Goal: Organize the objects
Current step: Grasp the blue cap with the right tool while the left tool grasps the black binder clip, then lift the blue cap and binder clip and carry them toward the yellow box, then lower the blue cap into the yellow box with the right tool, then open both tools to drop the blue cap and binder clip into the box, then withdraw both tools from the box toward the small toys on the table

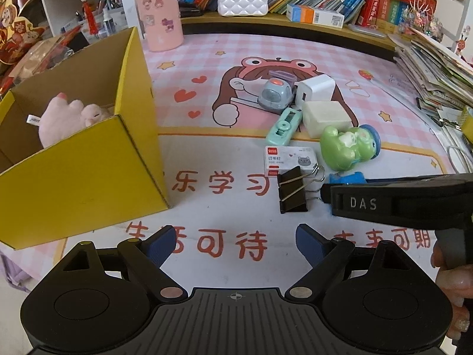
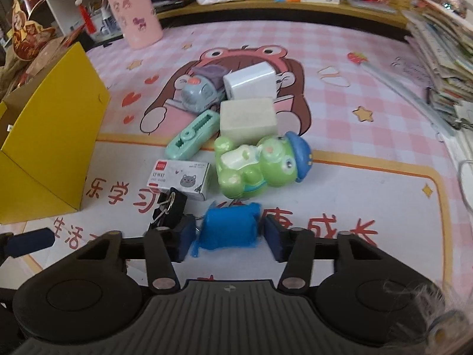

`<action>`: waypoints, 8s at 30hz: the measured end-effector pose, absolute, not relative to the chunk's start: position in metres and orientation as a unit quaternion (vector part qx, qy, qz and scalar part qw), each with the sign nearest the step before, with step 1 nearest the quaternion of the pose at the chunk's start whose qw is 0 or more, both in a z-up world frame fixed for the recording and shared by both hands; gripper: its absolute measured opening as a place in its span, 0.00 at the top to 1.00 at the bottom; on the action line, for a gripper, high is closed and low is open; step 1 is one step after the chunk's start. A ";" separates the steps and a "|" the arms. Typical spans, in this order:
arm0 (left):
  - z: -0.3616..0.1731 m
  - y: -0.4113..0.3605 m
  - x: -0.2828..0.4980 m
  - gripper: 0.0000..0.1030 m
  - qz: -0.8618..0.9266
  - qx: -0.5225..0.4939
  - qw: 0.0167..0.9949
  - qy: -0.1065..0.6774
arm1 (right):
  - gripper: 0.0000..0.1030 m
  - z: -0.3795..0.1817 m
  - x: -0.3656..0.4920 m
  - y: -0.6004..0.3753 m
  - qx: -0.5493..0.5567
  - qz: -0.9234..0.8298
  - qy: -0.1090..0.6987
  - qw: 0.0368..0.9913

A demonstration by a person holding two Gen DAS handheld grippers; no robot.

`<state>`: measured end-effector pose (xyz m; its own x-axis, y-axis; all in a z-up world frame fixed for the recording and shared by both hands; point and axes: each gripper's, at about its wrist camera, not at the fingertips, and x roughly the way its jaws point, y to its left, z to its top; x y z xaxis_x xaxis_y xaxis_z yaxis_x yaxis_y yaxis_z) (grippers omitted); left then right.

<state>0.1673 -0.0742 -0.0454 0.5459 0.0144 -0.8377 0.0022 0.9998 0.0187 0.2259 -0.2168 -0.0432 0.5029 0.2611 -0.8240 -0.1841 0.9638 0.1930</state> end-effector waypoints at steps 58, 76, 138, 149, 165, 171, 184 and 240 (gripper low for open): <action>-0.015 -0.003 0.119 0.94 -0.012 -0.015 0.917 0.400 | 0.62 0.004 0.139 -0.162 0.046 0.136 0.432 0.891; -0.004 0.105 0.038 0.94 0.043 -0.036 0.922 0.383 | 0.62 0.012 0.070 -0.043 0.016 0.198 0.430 0.881; 0.011 0.152 0.167 0.94 0.074 0.027 0.934 0.348 | 0.62 0.052 0.232 0.061 -0.011 0.264 0.358 0.896; -0.011 0.154 0.182 0.90 0.086 0.031 0.916 0.392 | 0.62 0.015 0.258 0.082 -0.035 0.298 0.427 0.853; -0.006 0.152 0.176 0.69 0.075 0.025 0.921 0.383 | 0.49 0.018 0.261 0.076 -0.004 0.284 0.425 0.860; 0.008 0.150 0.162 0.40 0.081 0.024 0.933 0.351 | 0.42 0.041 0.245 0.061 0.015 0.271 0.379 0.885; 0.028 0.169 0.112 0.27 0.107 0.004 0.945 0.308 | 0.38 0.063 0.188 0.033 0.005 0.214 0.314 0.925; -0.006 0.074 0.021 0.18 -0.048 0.038 0.923 0.379 | 0.28 0.003 0.015 -0.082 -0.018 -0.013 0.393 0.919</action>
<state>0.0207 0.0736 -0.0058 0.7076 -0.0605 -0.7040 0.1182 0.9924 0.0336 0.0155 -0.0824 0.0033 0.6909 -0.0383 -0.7219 0.0101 0.9990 -0.0433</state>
